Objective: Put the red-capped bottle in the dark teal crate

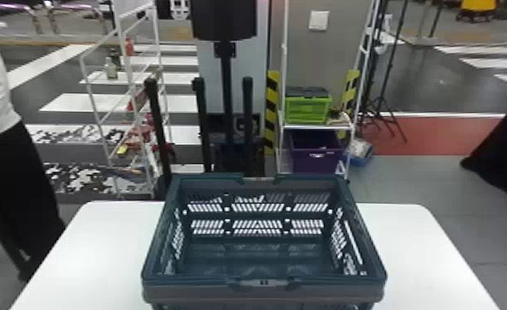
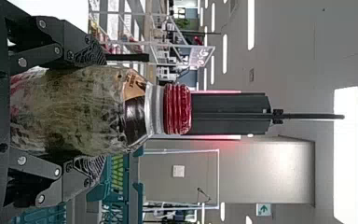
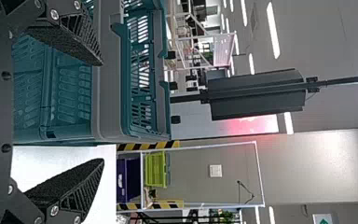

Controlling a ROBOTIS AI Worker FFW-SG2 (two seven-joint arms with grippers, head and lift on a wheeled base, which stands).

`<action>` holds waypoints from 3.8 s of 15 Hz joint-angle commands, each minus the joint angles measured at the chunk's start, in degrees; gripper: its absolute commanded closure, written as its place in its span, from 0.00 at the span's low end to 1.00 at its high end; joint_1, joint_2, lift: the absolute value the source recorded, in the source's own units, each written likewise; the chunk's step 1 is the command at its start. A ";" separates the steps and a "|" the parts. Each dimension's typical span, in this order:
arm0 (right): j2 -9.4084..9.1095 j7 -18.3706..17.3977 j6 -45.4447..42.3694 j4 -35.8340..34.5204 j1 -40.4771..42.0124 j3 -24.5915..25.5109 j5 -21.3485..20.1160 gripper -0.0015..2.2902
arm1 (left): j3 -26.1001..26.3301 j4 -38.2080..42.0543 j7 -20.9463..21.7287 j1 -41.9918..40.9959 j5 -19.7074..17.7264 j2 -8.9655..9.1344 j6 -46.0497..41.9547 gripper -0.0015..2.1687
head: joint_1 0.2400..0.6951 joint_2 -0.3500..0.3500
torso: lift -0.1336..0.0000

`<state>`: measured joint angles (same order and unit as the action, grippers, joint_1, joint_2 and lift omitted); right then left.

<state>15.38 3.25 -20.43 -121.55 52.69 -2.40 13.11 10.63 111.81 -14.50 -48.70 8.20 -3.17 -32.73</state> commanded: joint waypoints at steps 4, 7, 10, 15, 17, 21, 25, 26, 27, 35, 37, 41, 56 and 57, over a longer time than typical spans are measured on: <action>-0.35 0.00 0.00 -0.09 -0.13 0.11 -0.02 0.07 | 0.00 0.25 0.00 0.18 -0.03 -0.17 0.18 0.96 | 0.57 0.50 | 1.00; -0.88 0.00 0.00 -0.62 0.31 0.20 -0.54 0.07 | 0.00 0.07 0.00 0.36 -0.21 -0.35 0.00 0.96 | 0.57 0.50 | 1.00; -1.14 0.00 -0.18 -0.70 0.66 0.38 -0.63 0.07 | -1.14 2.44 1.14 -0.08 -0.47 -0.44 0.88 0.96 | 0.57 0.50 | 1.00; -2.11 0.00 -0.18 -0.88 1.54 0.46 -1.33 0.07 | -10.63 18.18 10.46 2.03 -2.31 -0.96 23.38 0.96 | 0.57 0.50 | 1.00; -2.63 0.00 -0.35 -1.06 1.80 0.55 -1.69 0.07 | -14.41 25.38 17.14 8.36 -2.40 -1.05 45.35 0.96 | 0.57 0.50 | 1.00; -3.60 0.00 -0.70 -0.97 2.15 0.82 -1.77 0.07 | -16.61 31.62 28.74 27.34 -1.79 -4.13 84.73 0.96 | 0.57 0.50 | 1.00; -4.83 0.00 -1.06 -1.06 2.94 0.82 -3.09 0.07 | -11.16 25.47 34.01 41.76 1.03 -5.89 93.16 0.96 | 0.57 0.50 | 1.00; -5.10 0.00 -1.06 -1.14 3.12 0.82 -3.44 0.07 | -9.93 23.36 35.51 44.30 1.64 -6.77 93.51 0.96 | 0.57 0.50 | 1.00; -5.18 0.00 -1.06 -1.14 3.38 1.08 -3.62 0.07 | -8.00 20.73 37.79 47.91 2.26 -7.20 95.62 0.96 | 0.57 0.50 | 1.00; -6.06 0.00 -2.29 0.44 3.56 1.43 -3.62 0.07 | 14.24 -8.28 57.04 75.15 6.39 -9.75 95.27 0.96 | 0.57 0.50 | 1.00; -6.06 0.00 -3.69 1.49 3.47 1.34 -3.44 0.07 | 19.78 -19.53 59.77 80.78 5.68 -9.75 91.23 0.96 | 0.57 0.50 | 1.00; -6.06 0.00 -5.45 2.20 3.47 1.17 -3.09 0.07 | 26.81 -38.16 64.07 86.49 5.95 -6.15 79.80 0.96 | 0.57 0.50 | 1.00; -6.06 0.00 -6.50 2.20 3.91 0.11 -3.53 0.07 | 35.77 -63.83 61.43 92.82 7.79 0.00 60.29 0.01 | 0.57 0.50 | 1.00; -6.06 0.00 -6.50 2.20 3.91 0.20 -3.53 0.07 | 35.07 -61.63 61.08 92.38 7.79 -0.61 61.17 0.01 | 0.57 0.50 | 1.00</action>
<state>9.32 3.25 -26.93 -119.42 56.60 -2.28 9.56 46.44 47.83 46.88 44.13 16.03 -3.10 27.65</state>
